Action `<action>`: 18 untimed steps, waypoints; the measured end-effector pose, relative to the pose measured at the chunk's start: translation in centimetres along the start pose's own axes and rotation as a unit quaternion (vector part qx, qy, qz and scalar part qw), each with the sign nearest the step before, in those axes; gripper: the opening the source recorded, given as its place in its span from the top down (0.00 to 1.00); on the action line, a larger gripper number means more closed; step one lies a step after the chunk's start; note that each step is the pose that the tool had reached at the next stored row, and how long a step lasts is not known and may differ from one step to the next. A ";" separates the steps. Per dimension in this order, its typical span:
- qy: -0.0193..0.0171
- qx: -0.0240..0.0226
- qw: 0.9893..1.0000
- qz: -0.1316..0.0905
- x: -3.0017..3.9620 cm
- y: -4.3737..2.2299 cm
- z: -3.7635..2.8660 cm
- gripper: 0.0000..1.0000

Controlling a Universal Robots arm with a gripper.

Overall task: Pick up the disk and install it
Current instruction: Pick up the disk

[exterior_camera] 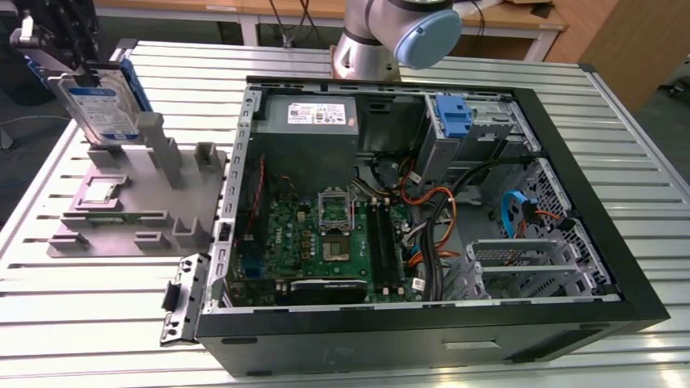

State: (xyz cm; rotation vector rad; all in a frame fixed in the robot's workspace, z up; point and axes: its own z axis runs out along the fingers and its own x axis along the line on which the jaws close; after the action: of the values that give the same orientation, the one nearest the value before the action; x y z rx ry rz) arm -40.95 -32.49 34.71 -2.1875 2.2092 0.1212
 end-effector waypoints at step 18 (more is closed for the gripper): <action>0.000 0.000 1.000 0.000 -0.47 0.21 -6.12 0.65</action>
State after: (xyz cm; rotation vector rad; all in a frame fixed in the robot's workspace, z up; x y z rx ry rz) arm -40.95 -32.49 40.85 -2.1875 2.2091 0.1212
